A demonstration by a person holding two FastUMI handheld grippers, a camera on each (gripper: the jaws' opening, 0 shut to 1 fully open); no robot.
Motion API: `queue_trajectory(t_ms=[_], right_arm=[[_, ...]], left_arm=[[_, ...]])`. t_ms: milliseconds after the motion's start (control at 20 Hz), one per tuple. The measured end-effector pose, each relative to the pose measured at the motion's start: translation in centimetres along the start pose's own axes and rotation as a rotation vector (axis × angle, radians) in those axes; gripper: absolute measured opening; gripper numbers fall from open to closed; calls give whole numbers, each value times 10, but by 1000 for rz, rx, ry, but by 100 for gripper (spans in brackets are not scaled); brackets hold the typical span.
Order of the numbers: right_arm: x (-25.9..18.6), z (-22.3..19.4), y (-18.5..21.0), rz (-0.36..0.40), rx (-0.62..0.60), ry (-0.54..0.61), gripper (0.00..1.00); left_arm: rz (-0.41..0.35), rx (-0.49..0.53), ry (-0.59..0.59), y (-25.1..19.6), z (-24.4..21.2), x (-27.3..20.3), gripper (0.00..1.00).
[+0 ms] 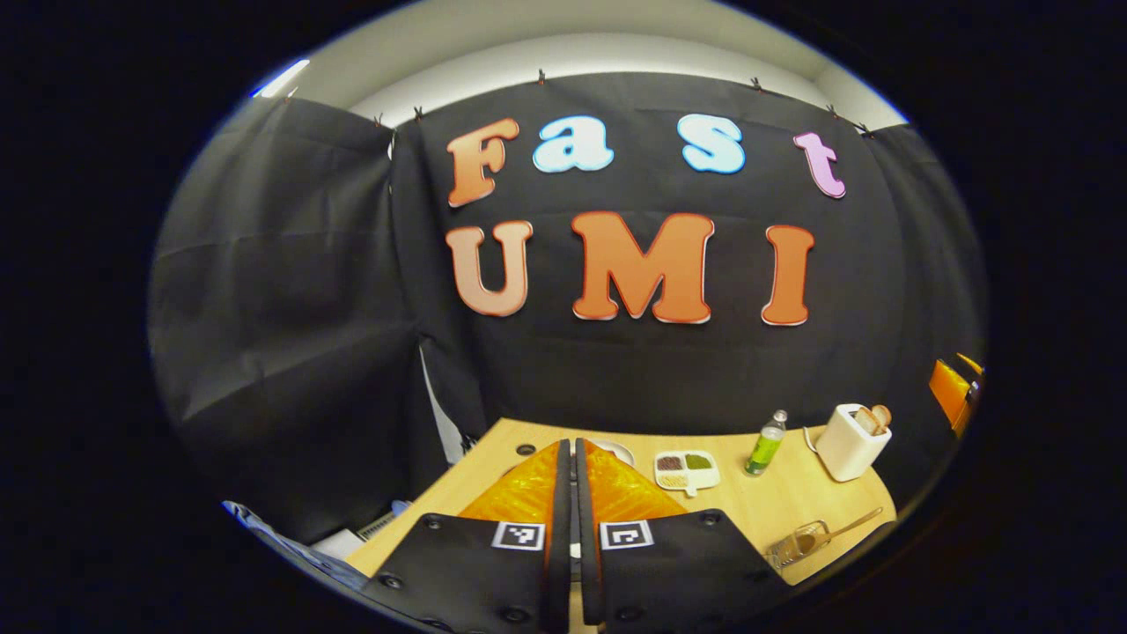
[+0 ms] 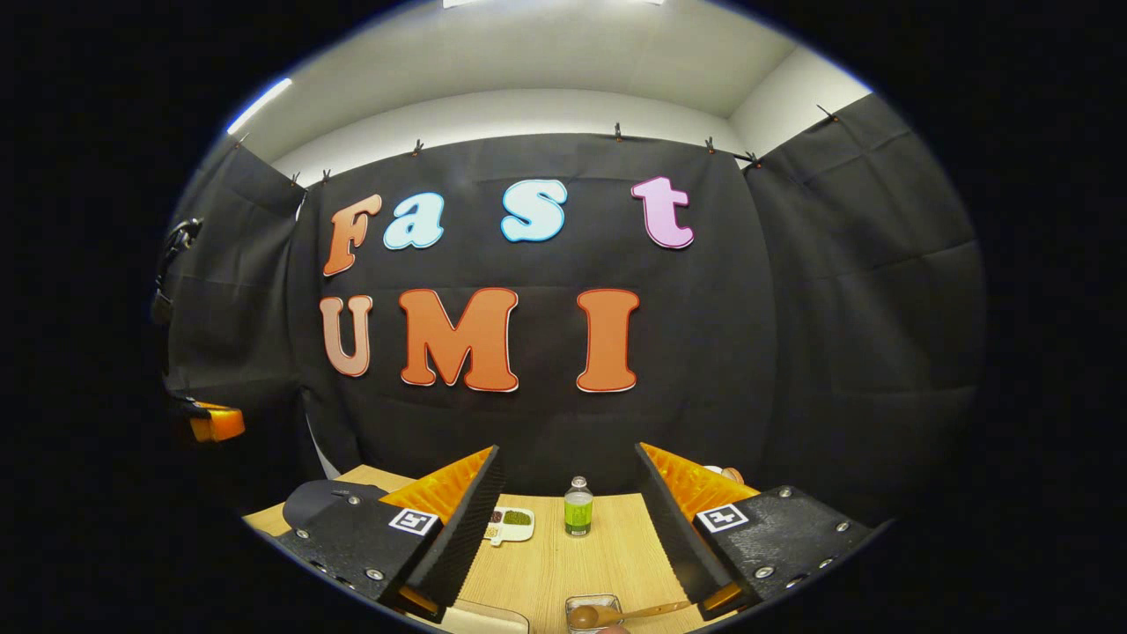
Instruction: Close the left gripper, press the button to open the rice cooker; take a wooden spoon from the chopstick holder with the right hand, scoop a spoonful of rice and pour it into the rice cooker, then put the wooden spoon back into the chopstick holder.
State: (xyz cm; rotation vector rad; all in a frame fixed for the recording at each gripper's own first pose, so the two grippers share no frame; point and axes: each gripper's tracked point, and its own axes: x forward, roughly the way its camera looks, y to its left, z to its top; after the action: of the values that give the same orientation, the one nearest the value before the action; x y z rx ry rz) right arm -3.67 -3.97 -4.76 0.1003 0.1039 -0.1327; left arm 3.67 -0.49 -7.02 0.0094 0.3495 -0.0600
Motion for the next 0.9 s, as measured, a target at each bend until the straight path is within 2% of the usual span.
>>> queue_trajectory(t_ms=[150, 200, 250, 350, 500, 550, 600, 700, 800, 850, 900], right_arm=[[1, -7, -12, -29, -3, 11, 91], [0, -9, -16, -38, -3, 16, 91], [0, -10, -20, -50, -2, 19, 91], [-2, -15, -28, -72, 0, 27, 91], [-5, -21, -42, -110, 0, 42, 91], [-7, -23, -44, -119, 1, 49, 91], [-8, -26, -48, -129, 3, 55, 91], [-11, -32, -52, -142, 11, 77, 91], [-14, -39, -55, -155, 22, 102, 91], [-17, -42, -56, -161, 24, 110, 94], [-19, -43, -57, -167, 24, 116, 91]], left_arm=[[-33, -65, 184, -4, -35, 33, 10], [-66, -87, 270, -11, -50, 38, 5], [-59, -117, 336, -10, -61, 40, 5], [-99, -160, 474, -16, -86, 46, 4], [-88, -192, 643, -7, -119, 59, 5], [-70, -208, 698, -5, -133, 63, 0], [-67, -222, 757, -5, -143, 64, 5], [-65, -246, 820, -5, -157, 73, 1], [-66, -269, 854, -4, -165, 82, 5], [-68, -279, 870, -5, -168, 86, 1], [-76, -294, 891, -7, -171, 89, 5]])
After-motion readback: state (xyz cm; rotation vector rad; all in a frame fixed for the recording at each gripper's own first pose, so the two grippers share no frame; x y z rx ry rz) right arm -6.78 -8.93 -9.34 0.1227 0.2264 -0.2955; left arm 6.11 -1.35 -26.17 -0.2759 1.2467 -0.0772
